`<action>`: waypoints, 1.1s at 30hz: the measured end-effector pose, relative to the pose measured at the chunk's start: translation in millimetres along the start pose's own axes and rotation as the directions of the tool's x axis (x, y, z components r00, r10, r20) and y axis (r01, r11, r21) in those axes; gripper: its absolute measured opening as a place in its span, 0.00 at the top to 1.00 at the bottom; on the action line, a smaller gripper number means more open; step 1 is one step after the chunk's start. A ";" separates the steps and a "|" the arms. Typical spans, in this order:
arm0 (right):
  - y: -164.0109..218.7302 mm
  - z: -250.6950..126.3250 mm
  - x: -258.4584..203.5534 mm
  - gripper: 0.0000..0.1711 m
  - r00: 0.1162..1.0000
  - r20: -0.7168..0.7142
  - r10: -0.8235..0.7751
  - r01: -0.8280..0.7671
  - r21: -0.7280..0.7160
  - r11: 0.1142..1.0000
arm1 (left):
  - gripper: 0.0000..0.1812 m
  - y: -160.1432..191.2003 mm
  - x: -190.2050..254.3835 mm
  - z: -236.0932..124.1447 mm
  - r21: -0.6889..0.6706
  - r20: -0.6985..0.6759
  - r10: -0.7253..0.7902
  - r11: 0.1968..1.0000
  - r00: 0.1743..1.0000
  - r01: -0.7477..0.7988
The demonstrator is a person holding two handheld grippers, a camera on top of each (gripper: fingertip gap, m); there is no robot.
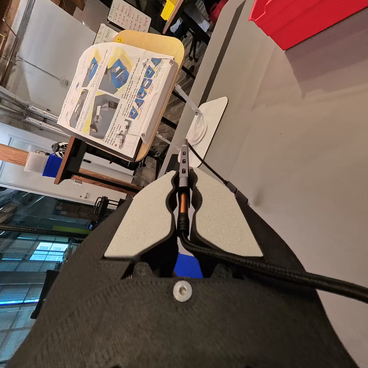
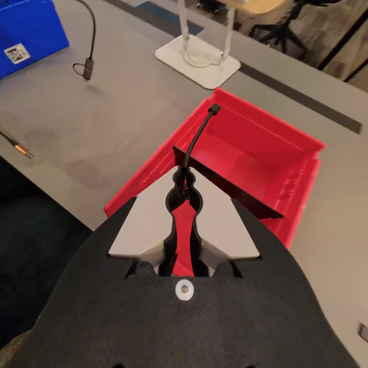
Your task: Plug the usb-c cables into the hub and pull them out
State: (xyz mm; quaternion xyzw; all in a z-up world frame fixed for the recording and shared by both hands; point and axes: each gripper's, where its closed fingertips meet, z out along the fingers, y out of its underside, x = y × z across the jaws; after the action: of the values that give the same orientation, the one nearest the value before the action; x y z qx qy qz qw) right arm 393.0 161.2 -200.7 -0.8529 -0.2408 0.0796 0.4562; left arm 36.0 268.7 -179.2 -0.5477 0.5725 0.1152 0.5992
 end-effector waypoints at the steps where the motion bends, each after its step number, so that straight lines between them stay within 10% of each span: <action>1: -2.7 -8.2 7.9 0.99 0.999 -0.052 0.001 -0.001 0.004 1.000 | 0.95 0.3 0.1 0.7 -0.001 0.000 -0.001 1.000 1.000 0.001; 9: 34.5 -41.9 53.6 1.00 0.857 -0.508 -0.090 -0.007 -0.186 0.983 | 0.95 -2.1 6.3 4.0 0.005 -0.013 0.006 1.000 1.000 -0.006; 22: 98.4 80.8 -15.7 0.98 0.993 -0.114 -0.001 -0.044 -0.392 0.919 | 0.95 -3.6 6.4 0.4 0.009 -0.013 0.010 1.000 1.000 -0.010; 33: 18.8 29.1 -2.8 0.88 0.963 -0.221 -0.155 0.110 -0.206 0.972 | 0.95 0.6 5.7 4.9 0.001 -0.012 -0.004 1.000 1.000 0.004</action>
State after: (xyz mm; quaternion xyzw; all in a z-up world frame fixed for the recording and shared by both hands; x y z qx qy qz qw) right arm 386.6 172.6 -232.9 -0.8781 -0.2482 -0.0767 0.4017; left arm 40.0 269.9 -185.3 -0.5492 0.5751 0.1103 0.5963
